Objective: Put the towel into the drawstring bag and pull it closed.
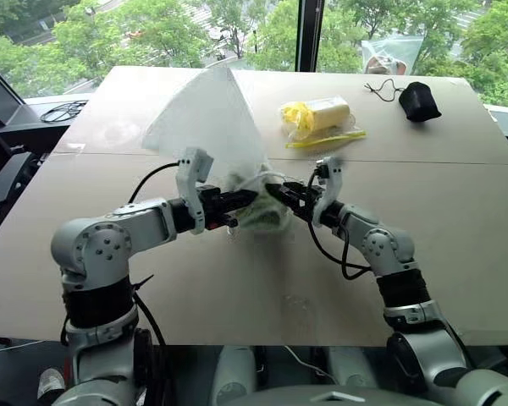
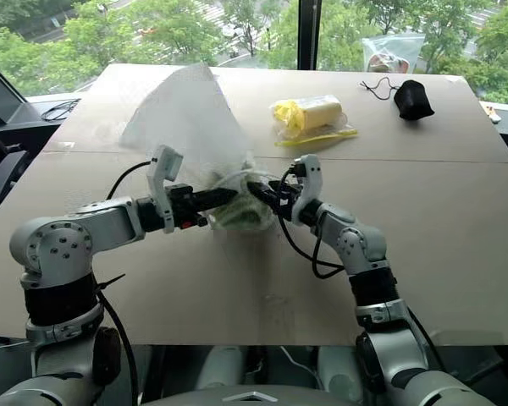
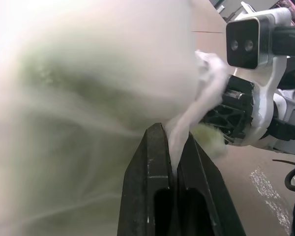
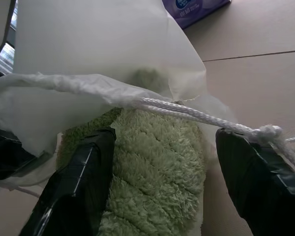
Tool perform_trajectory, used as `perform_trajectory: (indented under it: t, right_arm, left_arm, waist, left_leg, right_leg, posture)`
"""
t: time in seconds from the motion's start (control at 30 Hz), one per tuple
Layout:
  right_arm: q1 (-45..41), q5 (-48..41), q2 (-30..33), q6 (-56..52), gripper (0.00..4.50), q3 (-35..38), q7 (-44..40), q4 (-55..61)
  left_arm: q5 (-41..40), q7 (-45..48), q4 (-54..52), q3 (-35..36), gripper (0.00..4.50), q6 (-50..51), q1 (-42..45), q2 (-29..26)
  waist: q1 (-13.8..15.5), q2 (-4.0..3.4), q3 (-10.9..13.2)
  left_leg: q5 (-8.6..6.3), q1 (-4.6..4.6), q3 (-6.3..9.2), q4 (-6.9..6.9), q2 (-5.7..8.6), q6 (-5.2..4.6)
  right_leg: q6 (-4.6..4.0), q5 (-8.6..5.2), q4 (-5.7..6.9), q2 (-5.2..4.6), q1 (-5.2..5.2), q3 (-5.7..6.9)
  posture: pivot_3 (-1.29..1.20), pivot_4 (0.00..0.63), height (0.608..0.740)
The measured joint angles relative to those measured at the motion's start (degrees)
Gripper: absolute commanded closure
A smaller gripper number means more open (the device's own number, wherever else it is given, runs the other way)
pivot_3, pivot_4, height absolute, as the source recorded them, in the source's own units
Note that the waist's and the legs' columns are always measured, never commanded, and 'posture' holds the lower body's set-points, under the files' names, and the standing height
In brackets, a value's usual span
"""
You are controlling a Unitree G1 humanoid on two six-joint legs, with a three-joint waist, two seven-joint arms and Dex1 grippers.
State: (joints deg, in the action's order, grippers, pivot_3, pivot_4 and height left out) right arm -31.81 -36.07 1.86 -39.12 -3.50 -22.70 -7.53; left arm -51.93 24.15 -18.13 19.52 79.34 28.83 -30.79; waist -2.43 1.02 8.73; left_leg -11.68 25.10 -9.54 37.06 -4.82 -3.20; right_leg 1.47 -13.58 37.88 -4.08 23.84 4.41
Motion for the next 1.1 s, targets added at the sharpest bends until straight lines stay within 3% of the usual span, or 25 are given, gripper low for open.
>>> perform_trajectory:
  t: [0.2, 0.5, 0.63, 0.7, 0.73, 1.0, 1.1]
  right_arm:
    - [-0.7, 3.8, 0.8, 0.6, 1.03, -1.4, -1.8, 0.0]
    - [2.2, 4.5, 11.4, -8.7, 1.03, -8.4, -9.6, 12.3]
    - [2.1, 4.9, 10.7, -10.9, 1.03, -9.7, -9.7, 12.7]
    - [1.2, 5.1, 10.7, -11.8, 0.16, -9.9, -10.0, 12.7]
    - [0.8, 5.2, 10.7, -12.0, 0.07, -10.1, -10.3, 12.7]
    - [1.4, 6.5, 3.2, -12.8, 0.07, -11.8, -8.6, 8.7]
    - [1.4, 9.7, 1.1, -8.9, 1.38, -14.1, -8.5, 5.7]
  left_arm:
    - [0.1, 1.1, 3.2, 0.2, 4.50, -0.5, 1.5, -4.0]
    - [0.2, 1.0, 3.0, -1.6, 4.50, -1.1, 1.3, -4.5]
    - [0.3, 1.0, 2.7, -2.2, 4.50, -1.5, 0.4, -4.5]
    - [0.6, 1.0, 2.5, -2.3, 4.50, -1.7, 0.2, -4.7]
    - [0.7, 1.0, 2.4, -2.3, 4.50, -1.8, 0.2, -4.8]
    - [1.2, 1.0, 1.7, -2.9, 4.50, -2.3, -0.3, -6.3]
    - [1.2, 1.2, 1.7, -3.0, 4.50, -2.4, -0.8, -7.4]
  waist:
    - [0.2, 0.01, 0.0]
    - [0.0, 0.01, 0.0]
    - [0.1, 0.02, 0.0]
    - [0.2, 0.03, 0.1]
    - [0.2, 0.04, 0.1]
    - [0.1, 0.05, 0.1]
    - [0.1, 0.06, 0.1]
  left_leg:
    - [-0.01, 0.02, -0.02, 0.00, 0.06, 0.02]
    - [-0.01, 0.03, 0.00, -0.07, 0.03, 0.03]
    - [0.04, 0.03, -0.01, -0.17, 0.02, 0.10]
    - [0.04, 0.03, -0.02, -0.18, 0.04, 0.10]
    - [0.04, 0.03, -0.03, -0.17, 0.05, 0.10]
    - [0.05, 0.03, -0.03, -0.22, 0.03, 0.11]
    - [0.05, 0.03, -0.05, -0.22, 0.05, 0.11]
  right_leg:
    - [0.01, 0.00, -0.04, -0.08, -0.01, 0.02]
    - [-0.02, -0.01, -0.06, -0.13, 0.04, 0.00]
    - [-0.04, -0.02, -0.05, -0.09, 0.13, -0.01]
    - [-0.04, -0.02, -0.06, -0.08, 0.13, -0.01]
    - [-0.03, -0.02, -0.06, -0.09, 0.12, -0.01]
    - [-0.04, -0.02, -0.07, -0.06, 0.15, -0.01]
    - [-0.03, -0.02, -0.08, -0.08, 0.14, -0.02]
  posture:
    - [0.00, 0.150, 0.740]
    - [0.00, 0.150, 0.740]
    - [0.00, 0.150, 0.740]
    - [0.00, 0.150, 0.740]
    - [0.00, 0.150, 0.740]
    - [0.00, 0.150, 0.740]
    - [0.00, 0.150, 0.740]
